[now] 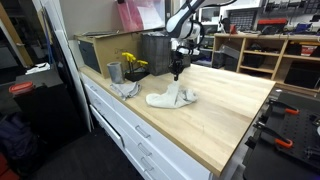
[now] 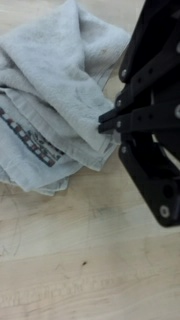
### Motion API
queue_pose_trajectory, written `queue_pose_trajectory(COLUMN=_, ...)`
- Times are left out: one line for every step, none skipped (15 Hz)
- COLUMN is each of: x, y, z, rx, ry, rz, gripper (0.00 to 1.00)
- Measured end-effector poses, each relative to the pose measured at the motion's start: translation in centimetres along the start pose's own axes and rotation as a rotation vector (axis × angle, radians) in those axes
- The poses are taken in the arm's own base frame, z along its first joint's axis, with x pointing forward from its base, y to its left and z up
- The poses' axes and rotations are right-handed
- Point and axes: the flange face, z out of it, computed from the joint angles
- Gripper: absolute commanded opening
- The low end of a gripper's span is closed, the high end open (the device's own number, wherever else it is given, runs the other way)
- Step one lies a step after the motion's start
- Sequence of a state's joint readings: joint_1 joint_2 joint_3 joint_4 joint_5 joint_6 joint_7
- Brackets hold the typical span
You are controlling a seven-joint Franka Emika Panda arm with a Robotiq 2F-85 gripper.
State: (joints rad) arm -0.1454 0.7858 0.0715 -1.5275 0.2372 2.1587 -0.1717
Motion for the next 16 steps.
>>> queue_pose_trajectory(x=0.1, y=-1.2, z=-0.7, rx=0.005, ry=0.01, rz=-0.017, gripper=0.0)
queue_pose_trajectory(x=0.3, y=-2.6, z=-1.4, rx=0.011, ry=0.018, rz=-0.037, gripper=0.0)
queue_pose_trajectory(x=0.5, y=-4.4, z=-2.0, rx=0.016, ry=0.024, rz=-0.062, gripper=0.0)
queue_pose_trajectory(x=0.7, y=-6.3, z=-2.4, rx=0.022, ry=0.028, rz=-0.09, gripper=0.0)
queue_pose_trajectory(x=0.8, y=-8.4, z=-2.8, rx=0.026, ry=0.031, rz=-0.12, gripper=0.0)
queue_pose_trajectory(x=0.9, y=-10.5, z=-3.0, rx=0.03, ry=0.031, rz=-0.15, gripper=0.0)
queue_pose_trajectory(x=1.0, y=-12.7, z=-3.2, rx=0.036, ry=0.03, rz=-0.181, gripper=0.0)
queue_pose_trajectory(x=0.9, y=-14.7, z=-3.4, rx=0.042, ry=0.026, rz=-0.21, gripper=0.0)
queue_pose_trajectory(x=0.9, y=-16.7, z=-3.6, rx=0.051, ry=0.021, rz=-0.238, gripper=0.27)
queue_pose_trajectory(x=0.8, y=-18.6, z=-3.9, rx=0.061, ry=0.015, rz=-0.265, gripper=0.29)
queue_pose_trajectory(x=0.7, y=-20.2, z=-4.1, rx=0.07, ry=0.007, rz=-0.288, gripper=0.35)
queue_pose_trajectory(x=0.6, y=-21.4, z=-4.4, rx=0.077, ry=0.002, rz=-0.308, gripper=0.41)
queue_pose_trajectory(x=0.6, y=-22.3, z=-4.6, rx=0.079, ry=0.0, rz=-0.322, gripper=0.5)
queue_pose_trajectory(x=0.6, y=-22.6, z=-4.8, rx=0.08, ry=0.0, rz=-0.329, gripper=0.57)
queue_pose_trajectory(x=0.7, y=-22.5, z=-4.9, rx=0.078, ry=-0.001, rz=-0.329, gripper=0.66)
queue_pose_trajectory(x=0.9, y=-21.9, z=-5.0, rx=0.072, ry=0.0, rz=-0.322, gripper=0.72)
